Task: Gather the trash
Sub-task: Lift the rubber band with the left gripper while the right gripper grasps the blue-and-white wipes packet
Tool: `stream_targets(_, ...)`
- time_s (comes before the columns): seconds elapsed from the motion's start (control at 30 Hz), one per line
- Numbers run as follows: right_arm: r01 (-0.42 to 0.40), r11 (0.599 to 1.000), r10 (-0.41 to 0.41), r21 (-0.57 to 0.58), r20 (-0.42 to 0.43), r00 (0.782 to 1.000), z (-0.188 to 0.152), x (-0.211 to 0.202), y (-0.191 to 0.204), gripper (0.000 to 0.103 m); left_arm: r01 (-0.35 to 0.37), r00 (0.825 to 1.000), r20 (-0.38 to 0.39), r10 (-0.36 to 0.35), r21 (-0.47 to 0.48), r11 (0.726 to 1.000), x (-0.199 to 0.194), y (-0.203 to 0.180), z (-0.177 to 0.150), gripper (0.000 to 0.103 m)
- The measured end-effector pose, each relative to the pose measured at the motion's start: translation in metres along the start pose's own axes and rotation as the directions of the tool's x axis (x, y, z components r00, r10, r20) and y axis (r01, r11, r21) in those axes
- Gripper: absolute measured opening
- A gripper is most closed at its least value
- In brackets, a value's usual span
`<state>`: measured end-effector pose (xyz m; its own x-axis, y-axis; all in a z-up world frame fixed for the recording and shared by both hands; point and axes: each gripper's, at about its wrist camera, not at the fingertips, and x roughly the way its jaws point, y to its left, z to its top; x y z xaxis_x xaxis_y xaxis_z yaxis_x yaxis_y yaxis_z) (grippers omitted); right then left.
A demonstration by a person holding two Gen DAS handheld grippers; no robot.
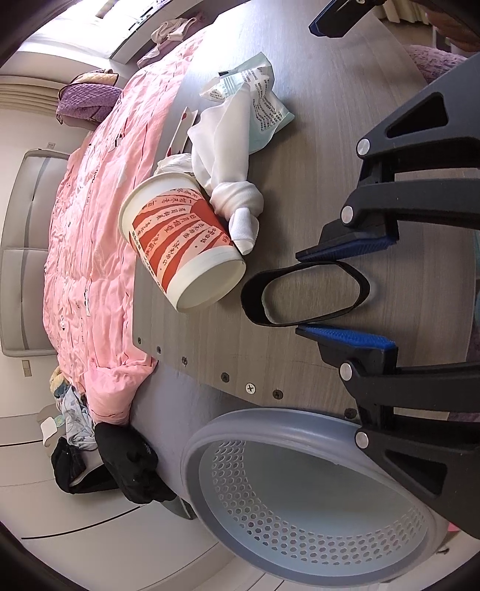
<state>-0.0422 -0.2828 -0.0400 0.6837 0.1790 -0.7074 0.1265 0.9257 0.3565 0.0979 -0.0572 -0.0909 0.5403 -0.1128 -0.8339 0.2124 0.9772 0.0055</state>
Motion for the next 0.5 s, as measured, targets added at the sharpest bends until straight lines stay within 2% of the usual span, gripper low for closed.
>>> stream_targets(0.27, 0.007, 0.998, -0.008, -0.055, -0.008, 1.000, 0.021, 0.009, -0.008, 0.078, -0.010, 0.998, 0.063, 0.011, -0.013, 1.000, -0.035, 0.007, -0.001, 0.033)
stream_targets(0.5, 0.028, 0.997, -0.027, -0.076, 0.018, 0.999, 0.058, 0.023, -0.011, 0.078, -0.011, 0.994, 0.105, 0.011, 0.001, 1.000, -0.052, 0.001, 0.002, 0.033)
